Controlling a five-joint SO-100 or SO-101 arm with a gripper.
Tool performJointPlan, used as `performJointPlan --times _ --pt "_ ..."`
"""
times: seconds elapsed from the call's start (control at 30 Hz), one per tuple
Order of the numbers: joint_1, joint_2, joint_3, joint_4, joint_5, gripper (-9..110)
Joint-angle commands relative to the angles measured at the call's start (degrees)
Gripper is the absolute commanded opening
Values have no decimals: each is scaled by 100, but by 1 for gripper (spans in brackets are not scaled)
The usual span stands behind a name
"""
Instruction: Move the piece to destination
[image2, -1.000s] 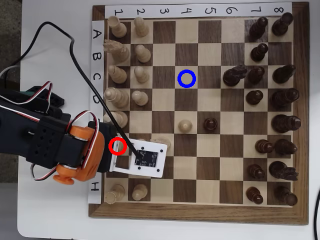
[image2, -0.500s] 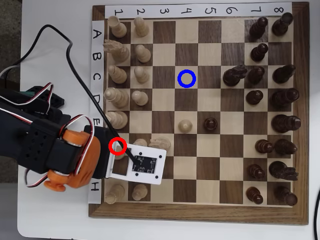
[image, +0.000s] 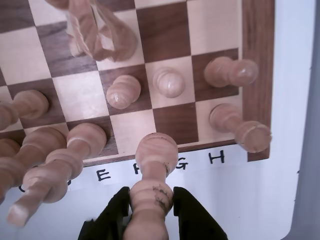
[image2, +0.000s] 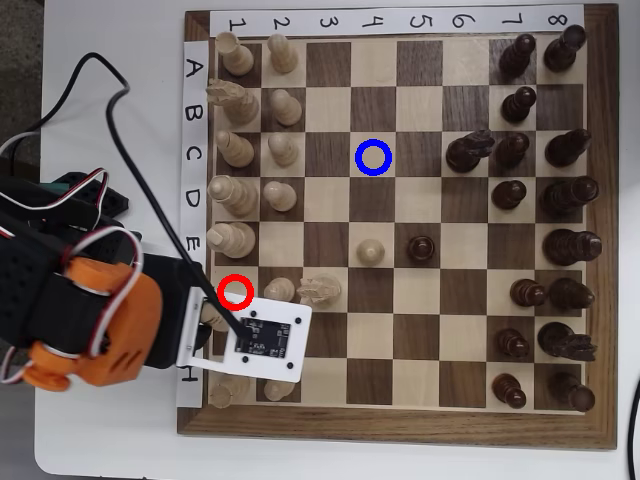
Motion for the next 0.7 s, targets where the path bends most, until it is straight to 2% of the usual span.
performJointPlan --times 0.0,0.43,0.67 --pt "53 422 -325 26 -114 0" --pt "290 1266 -844 26 -510 0" --pt "-457 1222 -1925 -264 -53 0"
